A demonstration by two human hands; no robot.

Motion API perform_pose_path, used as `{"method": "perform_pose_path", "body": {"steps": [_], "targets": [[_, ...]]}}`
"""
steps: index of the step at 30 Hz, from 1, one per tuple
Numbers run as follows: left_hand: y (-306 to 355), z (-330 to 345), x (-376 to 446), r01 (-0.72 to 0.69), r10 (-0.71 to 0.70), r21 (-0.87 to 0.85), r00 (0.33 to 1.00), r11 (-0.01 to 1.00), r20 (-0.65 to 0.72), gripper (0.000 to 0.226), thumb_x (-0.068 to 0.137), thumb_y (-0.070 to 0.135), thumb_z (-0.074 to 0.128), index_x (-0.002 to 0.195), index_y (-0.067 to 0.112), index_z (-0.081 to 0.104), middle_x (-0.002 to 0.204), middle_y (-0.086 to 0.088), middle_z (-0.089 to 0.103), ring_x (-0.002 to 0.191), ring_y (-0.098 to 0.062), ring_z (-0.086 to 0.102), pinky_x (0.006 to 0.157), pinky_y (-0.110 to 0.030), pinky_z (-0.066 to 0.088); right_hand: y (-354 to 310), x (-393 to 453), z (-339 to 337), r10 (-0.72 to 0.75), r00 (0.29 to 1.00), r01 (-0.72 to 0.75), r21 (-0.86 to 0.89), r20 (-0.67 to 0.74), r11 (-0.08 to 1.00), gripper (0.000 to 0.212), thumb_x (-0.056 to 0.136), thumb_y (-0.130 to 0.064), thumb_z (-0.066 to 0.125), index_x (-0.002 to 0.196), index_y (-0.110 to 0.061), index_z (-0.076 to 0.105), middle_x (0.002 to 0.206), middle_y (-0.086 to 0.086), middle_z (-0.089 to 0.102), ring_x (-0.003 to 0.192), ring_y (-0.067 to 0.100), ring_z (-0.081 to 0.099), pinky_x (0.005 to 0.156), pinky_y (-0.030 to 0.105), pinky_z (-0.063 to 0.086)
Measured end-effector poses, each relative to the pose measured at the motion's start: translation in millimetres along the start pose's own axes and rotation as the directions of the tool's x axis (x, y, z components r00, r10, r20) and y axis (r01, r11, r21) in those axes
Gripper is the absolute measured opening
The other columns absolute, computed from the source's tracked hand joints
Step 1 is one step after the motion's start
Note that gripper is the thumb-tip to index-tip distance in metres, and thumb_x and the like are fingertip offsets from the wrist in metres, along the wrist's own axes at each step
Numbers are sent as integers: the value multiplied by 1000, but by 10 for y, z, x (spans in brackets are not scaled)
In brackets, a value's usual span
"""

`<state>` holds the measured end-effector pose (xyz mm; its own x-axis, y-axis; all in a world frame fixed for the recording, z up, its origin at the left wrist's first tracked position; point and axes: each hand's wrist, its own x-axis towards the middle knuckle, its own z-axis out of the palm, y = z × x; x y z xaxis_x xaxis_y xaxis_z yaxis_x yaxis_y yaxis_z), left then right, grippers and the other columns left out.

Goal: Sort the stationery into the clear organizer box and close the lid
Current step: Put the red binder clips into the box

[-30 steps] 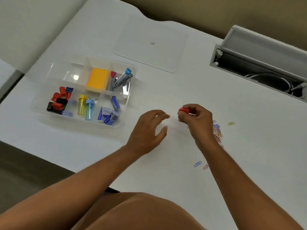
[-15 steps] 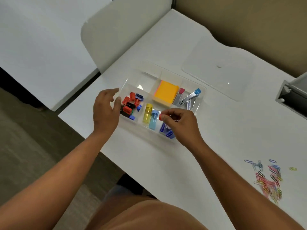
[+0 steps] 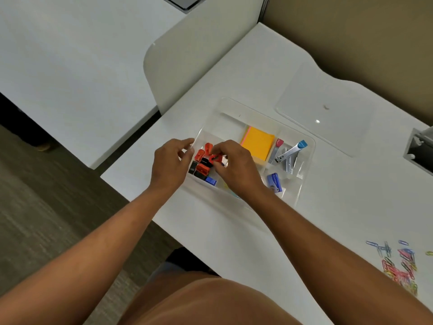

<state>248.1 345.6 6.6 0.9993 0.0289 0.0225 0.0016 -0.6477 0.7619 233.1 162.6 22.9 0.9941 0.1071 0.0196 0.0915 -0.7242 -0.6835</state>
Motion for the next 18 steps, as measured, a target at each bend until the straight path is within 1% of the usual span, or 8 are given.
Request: {"method": "perform_pose_path", "body": {"steps": [2,5,6,8,10,12,15,18], "targets": [[-24,6,8,7,-7,1,1000,1000,12,33,103,28,63,132,15,69,117,-6,73,90,-11,66,77,-24,57,17,-4,36,-8,1000,8,-9,6,1000,20,88,-10,75,105,-20,71,104,-3,69,91,11,62,82,30,55],[-44,21,22,-15,15,33,1000,999,16,33,102,27,64,132,16,68,118,-6,72,90,-11,64,74,-17,51,12,-10,37,5,1000,-5,2,10,1000,20,90,-17,76,108,-21,71,109,-3,70,96,8,61,85,27,52],[-40,24,23,-26,25,60,1000,998,13,32,102,25,65,133,16,68,120,-5,71,93,-12,63,77,-19,52,10,-14,25,9,1000,-9,15,-1,1000,19,90,-18,77,108,-20,71,109,-3,70,97,9,61,86,28,53],[-7,33,15,-57,57,158,998,986,3,34,101,23,65,133,16,67,127,-5,65,109,-19,60,89,-33,56,-11,-48,-20,17,999,-15,49,-38,999,17,91,-18,76,107,-18,72,108,-1,71,98,11,62,88,32,55],[71,51,-14,-114,121,303,993,946,-3,35,99,23,66,133,16,67,136,-5,60,122,-26,54,98,-46,50,-37,-125,-90,15,996,-8,77,-87,997,13,93,-18,74,106,-15,73,106,-1,71,98,13,63,88,35,55],[188,102,-68,-206,223,395,975,895,3,35,97,23,68,132,17,67,141,-7,57,128,-30,50,99,-49,42,-39,-248,-182,27,989,-11,107,-143,994,11,94,-16,71,105,-15,73,106,-2,72,99,12,63,89,36,55],[427,276,-215,-360,371,398,927,844,52,36,95,22,68,131,17,67,141,-9,58,130,-31,50,99,-50,40,34,-524,-370,102,969,-68,152,-226,986,10,95,-15,67,102,-18,73,105,-7,70,99,8,63,90,33,54],[718,564,-460,-498,477,313,867,809,147,38,94,21,72,131,16,68,138,-11,61,128,-33,54,102,-52,43,243,-887,-574,204,931,-149,196,-302,969,10,95,-17,64,101,-18,72,103,-7,70,97,9,64,89,31,56]]}}
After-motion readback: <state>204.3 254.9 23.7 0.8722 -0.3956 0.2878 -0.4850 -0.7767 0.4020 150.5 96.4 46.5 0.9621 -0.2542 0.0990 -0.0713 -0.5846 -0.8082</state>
